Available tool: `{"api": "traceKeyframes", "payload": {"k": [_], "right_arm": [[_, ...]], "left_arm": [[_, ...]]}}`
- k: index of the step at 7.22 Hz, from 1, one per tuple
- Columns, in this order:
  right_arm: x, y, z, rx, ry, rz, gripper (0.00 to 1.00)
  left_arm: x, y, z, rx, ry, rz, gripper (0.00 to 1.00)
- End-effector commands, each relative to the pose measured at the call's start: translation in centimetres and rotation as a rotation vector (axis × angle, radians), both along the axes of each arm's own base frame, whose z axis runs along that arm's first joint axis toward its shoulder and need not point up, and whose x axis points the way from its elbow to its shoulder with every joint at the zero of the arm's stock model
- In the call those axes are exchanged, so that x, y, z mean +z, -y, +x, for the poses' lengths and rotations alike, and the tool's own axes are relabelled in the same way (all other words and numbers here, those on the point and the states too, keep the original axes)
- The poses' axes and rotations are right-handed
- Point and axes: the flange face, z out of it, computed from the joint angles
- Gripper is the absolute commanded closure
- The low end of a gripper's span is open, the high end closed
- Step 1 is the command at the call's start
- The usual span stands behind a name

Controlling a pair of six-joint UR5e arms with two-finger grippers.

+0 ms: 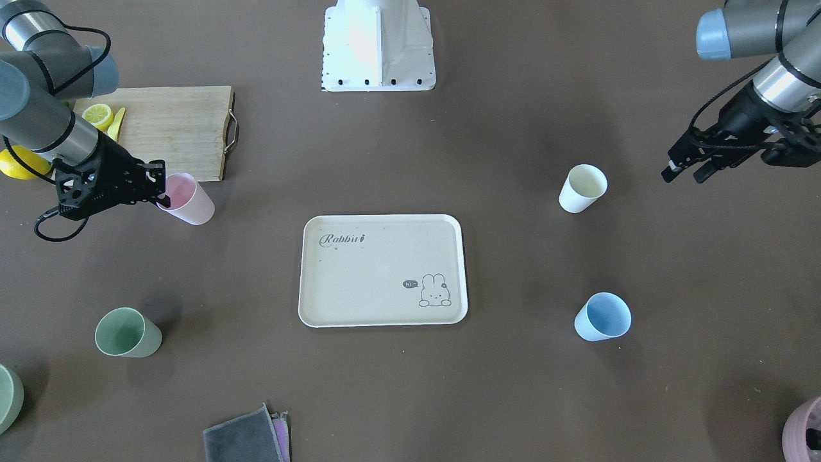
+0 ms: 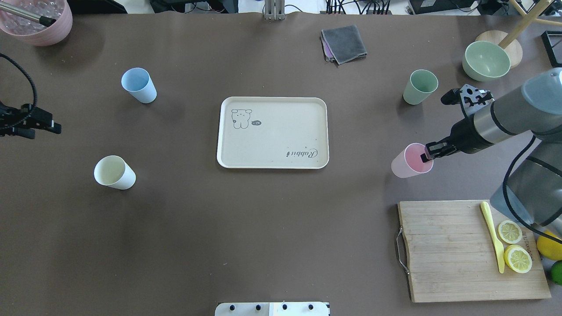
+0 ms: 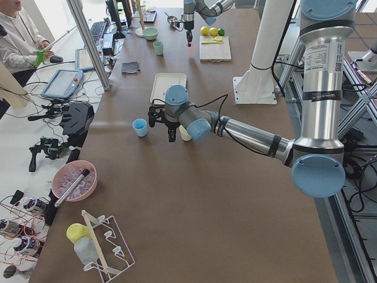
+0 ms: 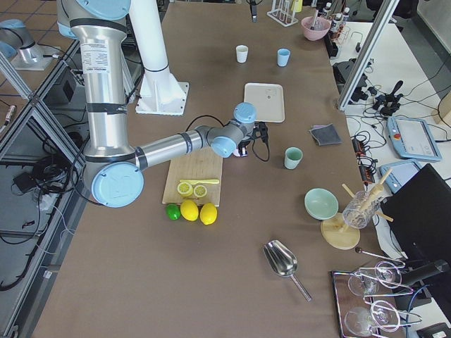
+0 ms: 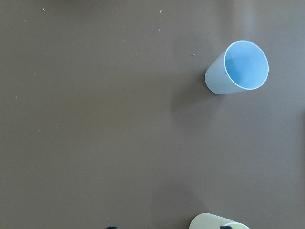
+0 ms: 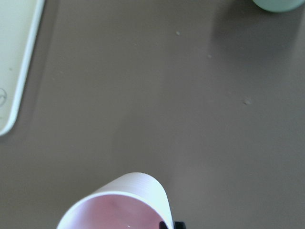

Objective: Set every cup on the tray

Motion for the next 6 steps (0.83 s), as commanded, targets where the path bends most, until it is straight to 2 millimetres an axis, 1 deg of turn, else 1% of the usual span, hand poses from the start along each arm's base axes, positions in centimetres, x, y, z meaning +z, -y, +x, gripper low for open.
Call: {"api": "traceKeyframes", "payload": {"k": [1,2,3,4,5,6], "right_arm": [[-8.9,3.5,-3.0,0.053,0.048,-0.013,1.00],[-11.4,3.8,-4.8,0.080,0.041,-0.013,1.00],[-12.7,3.8,-7.2,0.109,0.018,0.014,1.00],[-14.3,4.4,-11.0,0.122,0.017,-0.007,1.00],[-15.0,4.4,-13.9,0.141,0.000,0.002,1.00],[-15.6,4.0,-15.2,0.140,-0.002,-0.003,1.00]], "left_arm": [[0.4,-1.2,5.1,0.036,0.052,0.004,0.28],[0.6,-1.5,6.3,0.050,0.063,0.006,0.28],[0.8,-1.5,7.5,0.068,0.065,0.006,0.28],[0.6,-0.8,8.5,0.075,0.062,0.009,0.29],[-0.2,-1.0,9.7,0.080,0.049,0.002,0.29],[-0.7,-1.3,11.0,0.094,0.044,0.001,0.29]]}}
